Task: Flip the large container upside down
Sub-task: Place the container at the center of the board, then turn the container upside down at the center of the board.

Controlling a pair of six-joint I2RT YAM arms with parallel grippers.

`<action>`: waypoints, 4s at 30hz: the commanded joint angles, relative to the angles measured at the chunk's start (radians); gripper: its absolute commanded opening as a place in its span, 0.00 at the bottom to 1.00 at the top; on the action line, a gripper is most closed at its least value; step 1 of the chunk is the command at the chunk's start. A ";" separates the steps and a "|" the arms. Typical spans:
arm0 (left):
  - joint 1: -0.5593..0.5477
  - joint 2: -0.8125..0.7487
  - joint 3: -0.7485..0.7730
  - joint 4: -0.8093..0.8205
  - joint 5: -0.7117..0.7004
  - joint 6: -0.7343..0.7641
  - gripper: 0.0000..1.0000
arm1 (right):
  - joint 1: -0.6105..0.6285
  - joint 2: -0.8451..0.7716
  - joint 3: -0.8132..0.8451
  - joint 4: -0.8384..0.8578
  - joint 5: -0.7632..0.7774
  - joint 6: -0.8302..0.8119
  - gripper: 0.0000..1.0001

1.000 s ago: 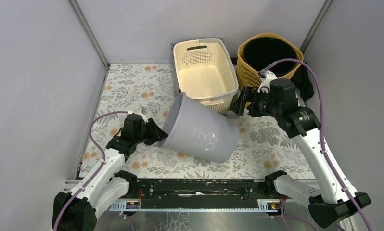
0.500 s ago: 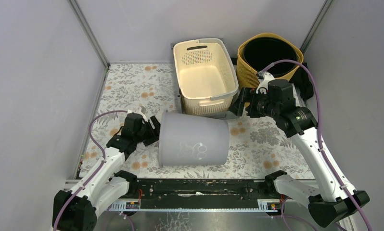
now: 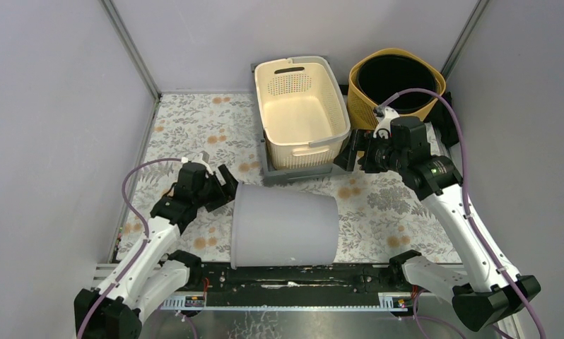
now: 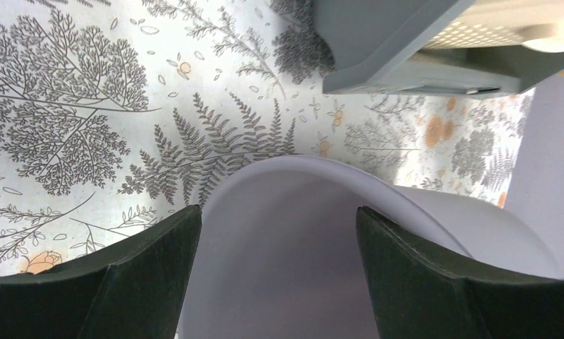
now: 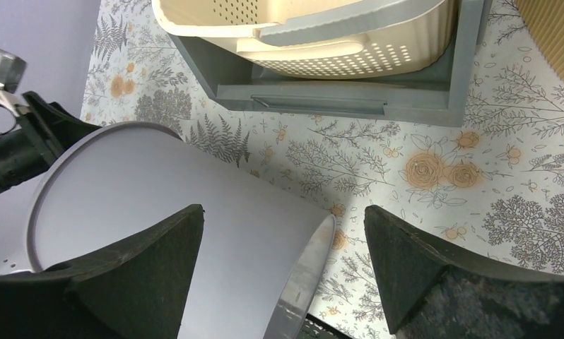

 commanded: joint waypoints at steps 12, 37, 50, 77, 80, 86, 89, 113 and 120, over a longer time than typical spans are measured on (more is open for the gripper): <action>-0.004 -0.062 0.100 -0.019 0.032 -0.023 0.83 | 0.006 -0.046 -0.123 0.065 -0.195 0.017 0.86; -0.006 0.073 0.125 0.127 0.025 -0.023 0.82 | 0.227 -0.048 -0.018 -0.014 -0.332 -0.075 0.86; -0.005 0.108 0.132 0.145 0.007 -0.017 0.82 | 0.548 0.011 -0.090 0.136 -0.396 0.008 0.85; -0.003 -0.003 0.331 -0.137 -0.112 0.085 1.00 | 0.689 0.159 -0.140 0.174 -0.088 0.034 0.88; -0.004 -0.031 0.343 -0.146 -0.077 0.092 1.00 | 0.689 0.159 -0.140 0.169 -0.080 0.031 0.88; -0.002 -0.080 0.260 0.005 0.195 0.062 1.00 | 0.685 0.164 -0.153 0.164 -0.060 0.023 0.89; -0.004 -0.074 0.211 0.074 0.355 0.035 1.00 | 0.672 0.168 -0.150 0.159 -0.061 0.021 0.90; -0.035 -0.110 -0.060 0.482 0.614 -0.260 0.31 | 0.591 0.201 -0.147 0.165 -0.125 0.009 0.84; -0.092 -0.045 -0.095 0.602 0.603 -0.308 0.00 | 0.590 0.205 -0.132 0.148 -0.127 0.011 0.83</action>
